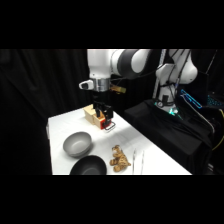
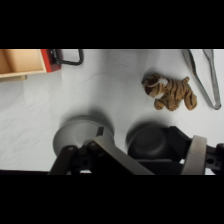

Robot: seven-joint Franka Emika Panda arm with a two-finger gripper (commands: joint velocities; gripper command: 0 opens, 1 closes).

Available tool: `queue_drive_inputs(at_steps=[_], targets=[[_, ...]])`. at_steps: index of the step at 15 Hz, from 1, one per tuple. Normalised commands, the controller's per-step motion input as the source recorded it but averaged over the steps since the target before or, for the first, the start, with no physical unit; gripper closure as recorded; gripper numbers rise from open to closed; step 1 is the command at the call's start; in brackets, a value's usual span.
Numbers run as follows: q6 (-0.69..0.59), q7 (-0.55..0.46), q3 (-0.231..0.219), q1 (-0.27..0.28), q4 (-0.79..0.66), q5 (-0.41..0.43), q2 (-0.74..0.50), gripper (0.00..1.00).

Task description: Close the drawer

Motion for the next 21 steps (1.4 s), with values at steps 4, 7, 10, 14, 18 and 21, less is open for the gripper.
queue_drive_inputs(at_steps=[4, 7, 10, 14, 18, 21], targets=[[0.08, 0.18, 0.011, -0.010, -0.05, -0.139, -0.01, 0.00], [0.14, 0.23, -0.023, -0.020, -0.16, -0.186, -0.09, 0.00], [0.20, 0.27, -0.039, -0.017, -0.22, -0.232, -0.11, 0.00], [0.25, 0.26, -0.036, -0.017, -0.24, -0.208, -0.09, 0.00], [0.28, 0.18, -0.030, -0.031, -0.20, -0.119, -0.01, 0.00], [0.31, 0.10, -0.025, -0.039, -0.17, -0.049, 0.04, 0.00]])
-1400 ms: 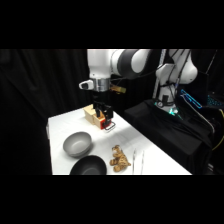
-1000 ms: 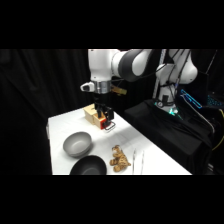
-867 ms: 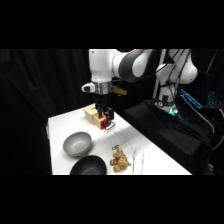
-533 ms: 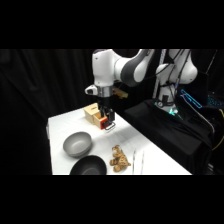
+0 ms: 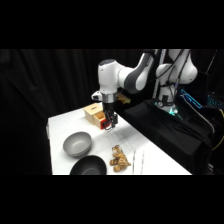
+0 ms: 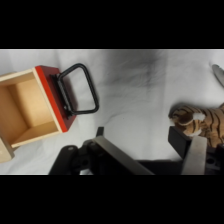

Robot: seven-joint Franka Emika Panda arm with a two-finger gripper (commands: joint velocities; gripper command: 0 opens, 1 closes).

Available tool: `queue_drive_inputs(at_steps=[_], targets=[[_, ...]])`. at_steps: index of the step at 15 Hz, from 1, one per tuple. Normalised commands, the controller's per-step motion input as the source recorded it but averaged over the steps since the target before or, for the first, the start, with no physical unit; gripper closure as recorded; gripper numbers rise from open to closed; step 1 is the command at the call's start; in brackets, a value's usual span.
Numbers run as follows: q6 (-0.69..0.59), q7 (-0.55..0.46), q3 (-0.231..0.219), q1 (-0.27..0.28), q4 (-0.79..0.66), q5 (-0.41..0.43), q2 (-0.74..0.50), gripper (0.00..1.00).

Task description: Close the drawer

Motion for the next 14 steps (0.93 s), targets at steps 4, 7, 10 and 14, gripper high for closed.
queue_drive_inputs(at_steps=[4, 7, 10, 14], targets=[[0.31, 0.06, -0.020, -0.034, -0.15, -0.026, 0.06, 0.00], [0.31, 0.18, -0.083, 0.020, -0.13, -0.188, 0.07, 0.00], [0.31, 0.35, -0.189, 0.120, -0.12, -0.386, 0.04, 0.00], [0.27, 0.35, -0.212, 0.177, -0.07, -0.347, 0.08, 0.00]])
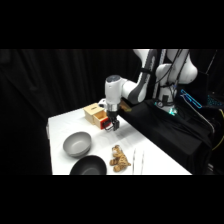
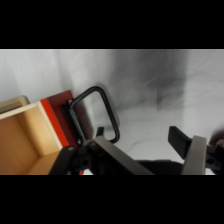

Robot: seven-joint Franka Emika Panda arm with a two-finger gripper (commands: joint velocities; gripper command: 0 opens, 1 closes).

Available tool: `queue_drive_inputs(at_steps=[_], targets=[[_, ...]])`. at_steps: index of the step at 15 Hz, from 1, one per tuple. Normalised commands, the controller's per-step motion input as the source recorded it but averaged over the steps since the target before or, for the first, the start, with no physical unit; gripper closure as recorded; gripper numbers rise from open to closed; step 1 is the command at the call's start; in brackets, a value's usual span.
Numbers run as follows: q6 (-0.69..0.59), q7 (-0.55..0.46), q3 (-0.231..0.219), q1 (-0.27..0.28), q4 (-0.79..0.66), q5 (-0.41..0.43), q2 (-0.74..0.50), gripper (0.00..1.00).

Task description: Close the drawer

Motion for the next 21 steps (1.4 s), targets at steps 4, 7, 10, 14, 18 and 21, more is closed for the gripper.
queue_drive_inputs(at_steps=[4, 7, 10, 14, 18, 21], targets=[[0.26, 0.25, -0.184, 0.189, -0.02, -0.214, 0.13, 0.00], [0.36, 0.17, -0.217, 0.199, 0.03, -0.161, 0.19, 0.00], [0.35, 0.08, -0.235, 0.203, 0.06, -0.049, 0.21, 0.00], [0.28, -0.04, -0.173, 0.162, 0.06, 0.117, 0.17, 0.00], [0.21, -0.21, -0.075, 0.017, 0.03, 0.230, 0.10, 0.00], [0.17, -0.32, -0.037, -0.138, 0.02, 0.213, 0.03, 0.00]])
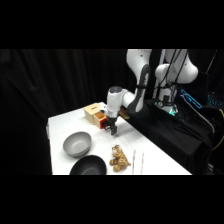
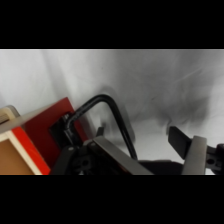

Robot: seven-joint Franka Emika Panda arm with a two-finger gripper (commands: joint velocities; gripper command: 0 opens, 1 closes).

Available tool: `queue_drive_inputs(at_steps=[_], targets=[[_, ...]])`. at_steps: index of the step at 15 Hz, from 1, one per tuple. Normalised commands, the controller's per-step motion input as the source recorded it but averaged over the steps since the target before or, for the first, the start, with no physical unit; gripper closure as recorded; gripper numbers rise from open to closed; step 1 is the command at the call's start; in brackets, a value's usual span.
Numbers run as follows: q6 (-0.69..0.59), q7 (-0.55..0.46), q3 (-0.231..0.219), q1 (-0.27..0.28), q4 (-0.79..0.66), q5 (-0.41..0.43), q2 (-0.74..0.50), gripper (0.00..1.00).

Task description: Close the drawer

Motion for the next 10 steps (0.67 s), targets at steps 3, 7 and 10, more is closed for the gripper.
queue_drive_inputs(at_steps=[3, 7, 10], targets=[[0.16, -0.36, -0.017, -0.226, 0.03, 0.175, 0.01, 0.00], [0.12, -0.38, 0.031, -0.291, 0.08, 0.155, -0.03, 0.00], [0.03, -0.40, 0.162, -0.369, 0.17, 0.173, -0.04, 0.00]])
